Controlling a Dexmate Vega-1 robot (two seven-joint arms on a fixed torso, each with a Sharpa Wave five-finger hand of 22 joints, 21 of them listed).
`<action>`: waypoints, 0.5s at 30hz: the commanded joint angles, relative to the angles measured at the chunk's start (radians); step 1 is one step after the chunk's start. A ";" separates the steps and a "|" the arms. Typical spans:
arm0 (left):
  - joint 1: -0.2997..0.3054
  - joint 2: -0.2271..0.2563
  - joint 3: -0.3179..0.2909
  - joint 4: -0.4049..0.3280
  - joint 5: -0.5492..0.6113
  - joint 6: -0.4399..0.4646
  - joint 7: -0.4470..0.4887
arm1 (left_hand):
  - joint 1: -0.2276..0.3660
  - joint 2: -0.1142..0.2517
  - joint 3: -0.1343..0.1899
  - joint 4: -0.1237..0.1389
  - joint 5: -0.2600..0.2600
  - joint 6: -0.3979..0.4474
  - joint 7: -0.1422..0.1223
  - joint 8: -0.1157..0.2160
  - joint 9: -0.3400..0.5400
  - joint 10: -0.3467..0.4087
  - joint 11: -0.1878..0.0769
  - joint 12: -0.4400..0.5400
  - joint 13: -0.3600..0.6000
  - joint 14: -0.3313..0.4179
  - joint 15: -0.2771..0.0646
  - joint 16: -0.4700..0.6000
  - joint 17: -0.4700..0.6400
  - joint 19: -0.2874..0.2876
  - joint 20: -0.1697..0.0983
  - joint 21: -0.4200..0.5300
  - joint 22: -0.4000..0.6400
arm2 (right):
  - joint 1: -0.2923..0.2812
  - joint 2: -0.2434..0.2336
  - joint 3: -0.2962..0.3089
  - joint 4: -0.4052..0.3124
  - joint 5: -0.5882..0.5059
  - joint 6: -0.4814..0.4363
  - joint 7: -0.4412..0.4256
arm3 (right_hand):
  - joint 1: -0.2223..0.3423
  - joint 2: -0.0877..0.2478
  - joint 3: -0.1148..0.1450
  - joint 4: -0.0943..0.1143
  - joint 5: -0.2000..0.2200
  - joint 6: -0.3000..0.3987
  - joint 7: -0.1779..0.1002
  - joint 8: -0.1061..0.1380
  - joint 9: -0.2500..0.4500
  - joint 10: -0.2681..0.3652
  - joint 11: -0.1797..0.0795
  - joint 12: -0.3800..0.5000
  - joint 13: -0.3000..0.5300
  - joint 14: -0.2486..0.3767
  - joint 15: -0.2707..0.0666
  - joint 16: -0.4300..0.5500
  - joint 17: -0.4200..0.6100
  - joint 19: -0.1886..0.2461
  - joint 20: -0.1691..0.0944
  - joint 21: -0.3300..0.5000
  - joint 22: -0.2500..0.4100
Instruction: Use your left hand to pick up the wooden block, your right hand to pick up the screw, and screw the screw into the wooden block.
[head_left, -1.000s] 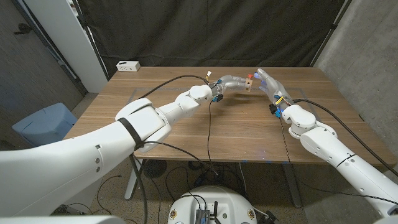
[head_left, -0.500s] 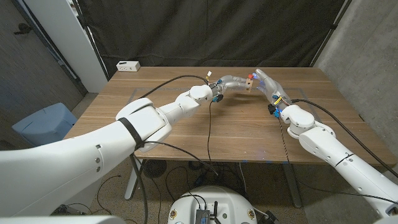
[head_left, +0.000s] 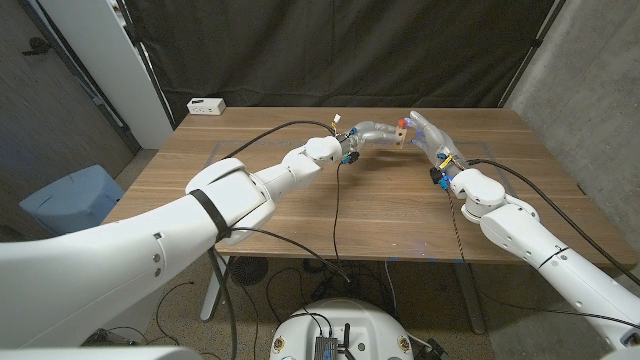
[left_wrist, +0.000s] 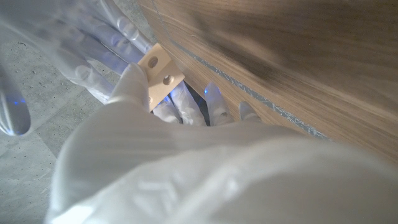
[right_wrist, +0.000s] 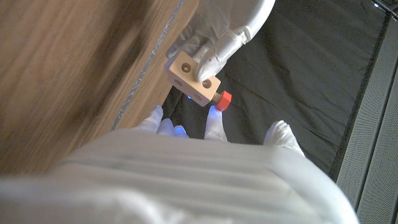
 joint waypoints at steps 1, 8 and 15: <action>0.005 0.003 0.000 -0.008 -0.001 0.008 -0.001 | -0.004 0.005 0.004 0.002 0.005 0.006 -0.002 0.006 0.004 -0.005 0.000 0.000 -0.001 -0.004 -0.002 -0.001 0.003 0.002 0.004 0.004 0.003 | -0.004 -0.006 -0.002 -0.011 -0.002 -0.004 0.002 | -0.008 0.003 -0.003 0.000 0.005 0.008 0.001 0.006 0.000 -0.015 -0.001 0.002 0.003 -0.082 0.002 0.007 0.003 -0.003 0.010 -0.001 0.003; 0.006 0.002 -0.002 -0.007 -0.003 0.008 -0.003 | -0.005 0.006 0.004 0.003 0.005 0.005 -0.001 0.005 0.004 -0.006 0.000 0.000 -0.001 -0.004 -0.002 -0.001 0.003 0.002 0.003 0.004 0.003 | -0.009 -0.013 -0.002 -0.019 -0.004 -0.011 0.001 | -0.008 0.005 -0.003 0.000 0.005 0.010 0.000 0.006 0.000 -0.013 -0.001 0.004 0.003 -0.082 0.002 0.007 0.002 -0.003 0.010 -0.001 0.003; 0.005 0.001 -0.003 -0.004 -0.004 0.005 -0.004 | -0.004 0.005 0.005 0.002 0.005 0.006 -0.003 0.006 0.004 -0.004 0.000 0.000 -0.001 -0.002 -0.002 0.000 0.003 0.002 0.004 0.004 0.003 | -0.023 -0.019 0.002 -0.035 0.002 -0.022 -0.007 | -0.009 0.005 -0.003 -0.001 0.005 0.010 -0.001 0.006 0.000 -0.014 0.000 0.004 0.003 -0.082 0.003 0.007 0.002 -0.003 0.010 -0.001 0.003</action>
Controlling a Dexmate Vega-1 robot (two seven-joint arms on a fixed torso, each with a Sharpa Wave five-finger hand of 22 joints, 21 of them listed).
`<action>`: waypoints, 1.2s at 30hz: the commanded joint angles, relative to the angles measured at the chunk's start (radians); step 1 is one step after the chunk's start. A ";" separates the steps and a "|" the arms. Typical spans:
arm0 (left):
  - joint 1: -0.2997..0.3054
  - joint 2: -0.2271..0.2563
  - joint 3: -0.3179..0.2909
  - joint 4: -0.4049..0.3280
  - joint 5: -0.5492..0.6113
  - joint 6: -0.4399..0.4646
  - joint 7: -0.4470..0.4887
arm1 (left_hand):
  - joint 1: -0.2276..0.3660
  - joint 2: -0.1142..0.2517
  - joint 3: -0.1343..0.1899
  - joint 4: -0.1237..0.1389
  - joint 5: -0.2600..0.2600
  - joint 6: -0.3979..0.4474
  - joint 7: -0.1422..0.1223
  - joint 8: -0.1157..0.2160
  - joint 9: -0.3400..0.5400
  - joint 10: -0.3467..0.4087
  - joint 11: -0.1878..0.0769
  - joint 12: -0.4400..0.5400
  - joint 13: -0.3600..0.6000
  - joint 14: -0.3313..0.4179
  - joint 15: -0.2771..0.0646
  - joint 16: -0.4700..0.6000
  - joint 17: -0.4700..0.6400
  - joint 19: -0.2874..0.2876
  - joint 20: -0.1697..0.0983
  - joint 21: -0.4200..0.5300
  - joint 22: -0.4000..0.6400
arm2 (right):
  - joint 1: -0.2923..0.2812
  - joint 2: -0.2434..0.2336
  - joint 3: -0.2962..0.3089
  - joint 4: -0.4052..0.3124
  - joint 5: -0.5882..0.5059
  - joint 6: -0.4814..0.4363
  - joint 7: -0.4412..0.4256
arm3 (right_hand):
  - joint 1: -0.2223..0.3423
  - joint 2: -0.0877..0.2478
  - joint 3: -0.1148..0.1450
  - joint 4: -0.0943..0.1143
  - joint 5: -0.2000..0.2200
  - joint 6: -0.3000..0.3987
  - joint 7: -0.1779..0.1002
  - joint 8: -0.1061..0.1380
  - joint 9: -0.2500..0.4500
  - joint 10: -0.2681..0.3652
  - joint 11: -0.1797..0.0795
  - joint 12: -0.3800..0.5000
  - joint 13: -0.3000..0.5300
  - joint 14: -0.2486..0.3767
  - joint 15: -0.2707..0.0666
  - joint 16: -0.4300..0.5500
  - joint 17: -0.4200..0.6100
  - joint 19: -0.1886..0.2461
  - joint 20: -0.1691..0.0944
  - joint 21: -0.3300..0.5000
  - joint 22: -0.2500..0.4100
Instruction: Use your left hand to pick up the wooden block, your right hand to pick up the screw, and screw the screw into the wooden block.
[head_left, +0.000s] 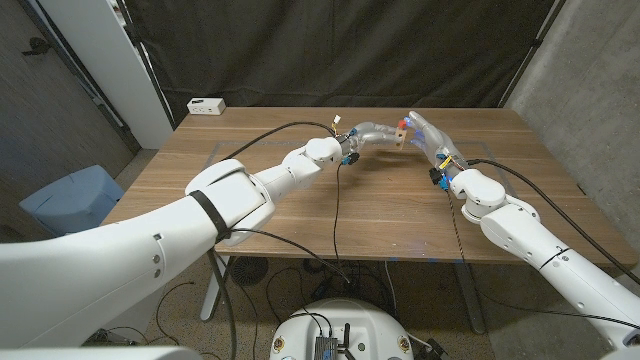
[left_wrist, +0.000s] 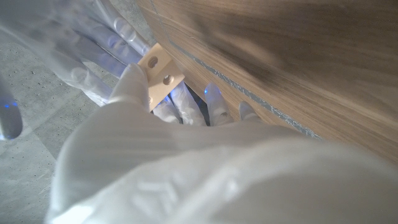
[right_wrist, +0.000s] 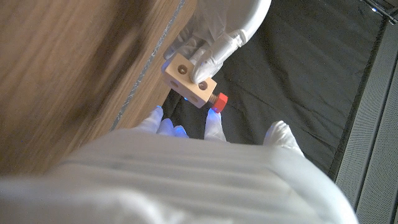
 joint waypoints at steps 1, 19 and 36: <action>0.000 -0.001 -0.003 0.001 -0.003 -0.002 -0.005 | -0.004 0.005 0.006 0.003 0.006 0.005 -0.002 0.005 0.004 -0.004 0.000 0.000 -0.001 -0.002 -0.001 0.000 0.003 0.002 0.004 0.004 0.003 | -0.017 -0.010 0.005 -0.020 0.004 -0.016 -0.009 | -0.005 0.002 -0.003 -0.001 0.005 0.011 -0.001 0.006 0.000 -0.014 -0.001 0.004 0.003 -0.082 0.002 0.007 0.002 -0.004 0.010 -0.001 0.003; 0.004 -0.003 -0.004 -0.002 -0.005 0.001 -0.007 | -0.005 0.005 0.006 0.003 0.006 0.006 0.000 0.006 0.004 -0.004 0.000 0.000 -0.001 -0.002 -0.002 0.000 0.003 0.002 0.004 0.004 0.003 | -0.051 -0.031 0.017 -0.062 0.009 -0.036 -0.025 | -0.008 0.003 -0.004 -0.003 0.005 0.013 -0.001 0.007 0.000 -0.013 -0.003 0.005 0.003 -0.082 0.002 0.007 0.001 -0.003 0.010 0.000 0.003; 0.011 0.003 -0.001 -0.023 -0.004 0.018 -0.009 | -0.005 0.005 0.007 0.003 0.006 0.007 -0.002 0.006 0.004 -0.004 0.000 0.000 -0.001 -0.002 -0.003 0.000 0.003 0.002 0.005 0.004 0.003 | -0.083 -0.061 0.028 -0.109 0.001 -0.054 -0.035 | -0.010 0.005 -0.005 -0.004 0.006 0.018 -0.005 0.008 0.000 -0.012 -0.004 0.005 0.003 -0.083 0.001 0.008 0.001 -0.002 0.010 0.000 0.003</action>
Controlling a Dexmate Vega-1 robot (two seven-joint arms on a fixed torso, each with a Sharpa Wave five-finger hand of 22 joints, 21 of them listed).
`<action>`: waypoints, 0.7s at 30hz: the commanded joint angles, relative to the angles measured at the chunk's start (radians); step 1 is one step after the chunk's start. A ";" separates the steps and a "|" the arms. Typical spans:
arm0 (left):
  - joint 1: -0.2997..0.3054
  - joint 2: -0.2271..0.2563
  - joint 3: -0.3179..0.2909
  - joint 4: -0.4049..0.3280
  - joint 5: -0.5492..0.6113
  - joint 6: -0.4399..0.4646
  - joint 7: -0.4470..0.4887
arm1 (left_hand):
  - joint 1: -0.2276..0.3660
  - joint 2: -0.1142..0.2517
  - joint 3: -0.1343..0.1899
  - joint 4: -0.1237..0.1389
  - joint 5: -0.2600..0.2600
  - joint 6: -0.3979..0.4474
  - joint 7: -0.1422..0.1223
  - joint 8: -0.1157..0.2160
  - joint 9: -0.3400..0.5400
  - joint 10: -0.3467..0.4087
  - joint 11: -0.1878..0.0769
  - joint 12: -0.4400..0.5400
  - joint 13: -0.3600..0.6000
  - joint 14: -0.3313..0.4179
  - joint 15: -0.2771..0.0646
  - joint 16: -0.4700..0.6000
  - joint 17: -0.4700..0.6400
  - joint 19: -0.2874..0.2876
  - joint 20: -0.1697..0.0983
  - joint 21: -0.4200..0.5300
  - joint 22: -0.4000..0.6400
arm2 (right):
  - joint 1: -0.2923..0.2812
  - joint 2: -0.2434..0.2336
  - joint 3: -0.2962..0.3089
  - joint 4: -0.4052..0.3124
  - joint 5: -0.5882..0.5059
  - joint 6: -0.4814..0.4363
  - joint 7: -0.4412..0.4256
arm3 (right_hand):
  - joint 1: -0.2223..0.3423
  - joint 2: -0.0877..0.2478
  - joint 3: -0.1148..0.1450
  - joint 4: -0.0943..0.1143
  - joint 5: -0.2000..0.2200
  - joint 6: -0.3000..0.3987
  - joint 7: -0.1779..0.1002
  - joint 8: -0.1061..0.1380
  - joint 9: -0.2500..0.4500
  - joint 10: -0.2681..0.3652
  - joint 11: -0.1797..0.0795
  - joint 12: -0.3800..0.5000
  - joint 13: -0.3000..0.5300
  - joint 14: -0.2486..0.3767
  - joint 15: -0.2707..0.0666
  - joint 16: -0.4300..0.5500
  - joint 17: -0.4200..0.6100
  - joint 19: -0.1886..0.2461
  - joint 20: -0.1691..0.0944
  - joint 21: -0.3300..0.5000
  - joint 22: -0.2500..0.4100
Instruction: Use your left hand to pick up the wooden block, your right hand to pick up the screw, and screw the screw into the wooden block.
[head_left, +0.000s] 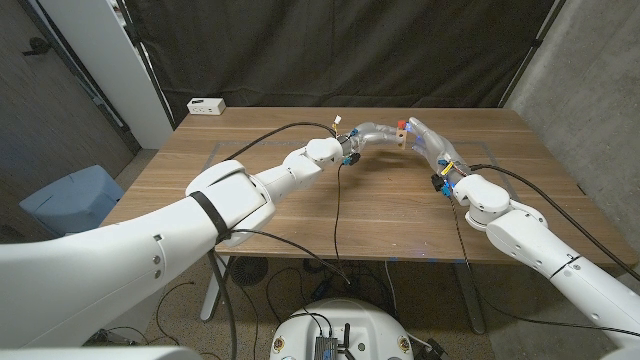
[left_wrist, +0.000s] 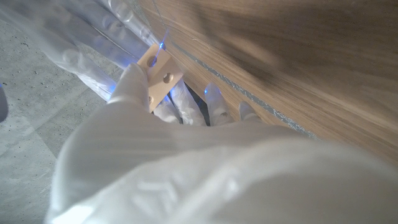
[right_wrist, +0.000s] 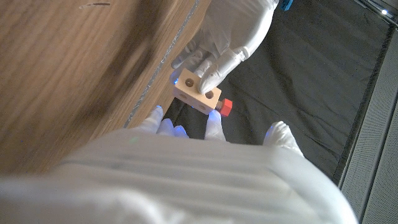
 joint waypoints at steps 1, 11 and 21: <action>0.006 0.004 0.003 -0.015 0.001 0.014 -0.003 | -0.005 0.005 0.006 0.002 0.007 0.006 0.002 0.005 0.004 -0.004 0.000 0.000 -0.001 -0.002 -0.003 0.000 0.003 0.002 0.005 0.004 0.004 | -0.026 -0.022 0.011 -0.036 -0.005 -0.015 -0.011 | -0.006 0.001 -0.001 0.000 0.006 0.013 0.000 0.004 0.001 -0.012 -0.006 0.005 0.003 -0.082 0.000 0.008 0.001 -0.002 0.010 0.001 0.003; 0.008 0.005 0.005 -0.020 0.001 0.018 -0.007 | -0.005 0.006 0.006 0.002 0.007 0.007 0.001 0.006 0.004 -0.004 0.000 0.000 -0.001 -0.001 -0.002 0.000 0.003 0.002 0.004 0.004 0.004 | -0.055 -0.033 0.030 -0.063 0.000 -0.030 -0.034 | -0.007 0.002 -0.001 -0.001 0.006 0.015 0.000 0.004 0.001 -0.012 -0.006 0.005 0.003 -0.081 0.000 0.008 0.000 0.000 0.010 0.001 0.003; 0.008 0.005 0.004 -0.018 0.000 0.016 -0.009 | -0.004 0.006 0.007 0.001 0.007 0.008 0.002 0.006 0.004 -0.003 0.000 0.001 -0.001 -0.001 -0.002 0.000 0.003 0.003 0.005 0.004 0.004 | -0.079 -0.041 0.049 -0.081 0.006 -0.036 -0.050 | -0.007 0.004 -0.001 -0.002 0.006 0.015 0.000 0.004 0.001 -0.012 -0.006 0.005 0.003 -0.081 0.000 0.008 0.000 0.001 0.012 0.001 0.003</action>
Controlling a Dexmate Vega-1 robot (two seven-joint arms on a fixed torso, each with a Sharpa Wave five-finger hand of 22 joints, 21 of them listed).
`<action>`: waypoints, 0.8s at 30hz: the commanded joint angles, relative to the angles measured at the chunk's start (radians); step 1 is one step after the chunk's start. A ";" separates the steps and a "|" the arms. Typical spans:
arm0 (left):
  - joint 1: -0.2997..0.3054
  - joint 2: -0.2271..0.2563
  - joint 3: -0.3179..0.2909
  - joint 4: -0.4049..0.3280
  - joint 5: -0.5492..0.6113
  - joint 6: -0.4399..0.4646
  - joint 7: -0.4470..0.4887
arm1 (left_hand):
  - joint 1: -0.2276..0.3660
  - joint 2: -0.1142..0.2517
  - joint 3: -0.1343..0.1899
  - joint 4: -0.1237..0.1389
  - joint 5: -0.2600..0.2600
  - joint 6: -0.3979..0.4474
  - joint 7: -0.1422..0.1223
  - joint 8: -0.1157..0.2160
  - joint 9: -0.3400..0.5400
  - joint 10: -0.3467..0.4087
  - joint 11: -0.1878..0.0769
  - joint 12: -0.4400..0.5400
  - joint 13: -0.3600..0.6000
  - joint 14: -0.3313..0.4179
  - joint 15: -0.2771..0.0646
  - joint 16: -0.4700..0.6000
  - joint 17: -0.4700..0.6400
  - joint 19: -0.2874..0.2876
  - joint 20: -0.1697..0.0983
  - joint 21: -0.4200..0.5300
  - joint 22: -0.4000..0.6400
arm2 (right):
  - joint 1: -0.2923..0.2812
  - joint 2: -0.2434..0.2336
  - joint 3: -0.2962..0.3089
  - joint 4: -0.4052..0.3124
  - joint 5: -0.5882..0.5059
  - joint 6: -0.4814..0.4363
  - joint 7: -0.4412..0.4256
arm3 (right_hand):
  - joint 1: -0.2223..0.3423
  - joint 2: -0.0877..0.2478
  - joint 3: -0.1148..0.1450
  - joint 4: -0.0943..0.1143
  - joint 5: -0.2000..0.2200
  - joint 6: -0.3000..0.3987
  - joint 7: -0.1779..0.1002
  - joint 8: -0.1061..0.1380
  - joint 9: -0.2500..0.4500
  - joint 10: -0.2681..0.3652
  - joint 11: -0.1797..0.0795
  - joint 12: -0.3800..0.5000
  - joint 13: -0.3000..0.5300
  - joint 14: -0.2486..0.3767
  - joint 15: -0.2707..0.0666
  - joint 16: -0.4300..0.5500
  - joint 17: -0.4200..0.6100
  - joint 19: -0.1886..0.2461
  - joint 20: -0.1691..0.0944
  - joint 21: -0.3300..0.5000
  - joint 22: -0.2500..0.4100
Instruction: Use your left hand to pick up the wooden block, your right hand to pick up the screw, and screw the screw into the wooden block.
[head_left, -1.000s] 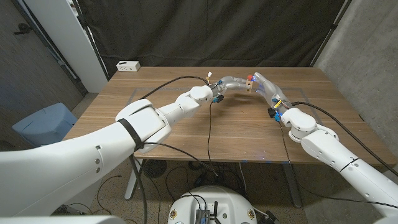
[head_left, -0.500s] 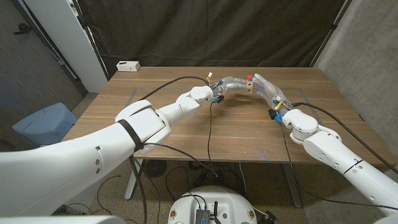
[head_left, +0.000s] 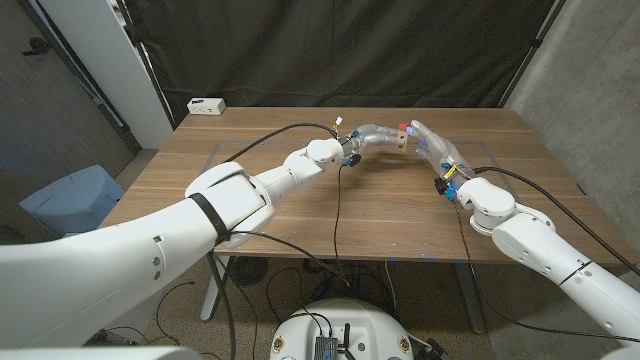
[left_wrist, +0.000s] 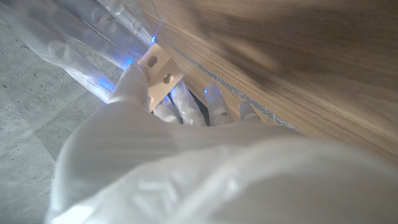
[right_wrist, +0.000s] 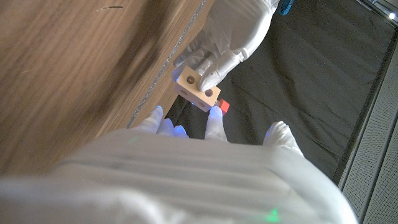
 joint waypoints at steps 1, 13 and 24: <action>0.001 0.001 0.001 0.000 0.000 0.000 -0.004 | -0.004 0.005 0.007 0.001 0.007 0.008 0.002 0.007 0.004 -0.003 0.000 0.001 -0.001 -0.001 -0.002 0.000 0.003 0.003 0.005 0.004 0.004 | -0.031 -0.011 0.023 -0.024 0.008 -0.010 -0.021 | -0.007 0.004 -0.001 -0.002 0.006 0.009 0.001 0.004 0.000 -0.012 -0.006 0.005 0.003 -0.081 0.000 0.008 0.000 0.001 0.013 0.001 0.003; -0.009 -0.010 0.001 0.027 0.002 -0.023 -0.008 | -0.004 0.005 0.007 0.002 0.007 0.006 0.003 0.006 0.004 -0.005 0.000 0.000 -0.001 0.001 -0.002 0.001 0.003 0.005 0.004 0.005 0.004 | -0.052 -0.022 0.049 -0.029 0.013 -0.013 -0.034 | -0.007 0.005 -0.001 -0.003 0.006 0.008 0.002 0.003 0.000 -0.010 -0.007 0.006 0.003 -0.079 0.001 0.009 -0.001 0.001 0.013 0.001 0.002; -0.016 -0.023 0.000 0.062 0.005 -0.065 -0.021 | -0.005 0.004 0.006 0.001 0.007 0.007 0.000 0.006 0.004 -0.005 0.000 0.000 -0.001 0.000 -0.003 0.000 0.003 0.005 0.004 0.004 0.004 | -0.027 -0.022 0.047 0.005 0.006 -0.003 -0.012 | -0.008 0.004 -0.002 -0.004 0.006 0.003 0.003 0.001 0.000 -0.009 -0.005 0.006 0.003 -0.077 0.003 0.009 -0.001 0.003 0.013 0.002 0.002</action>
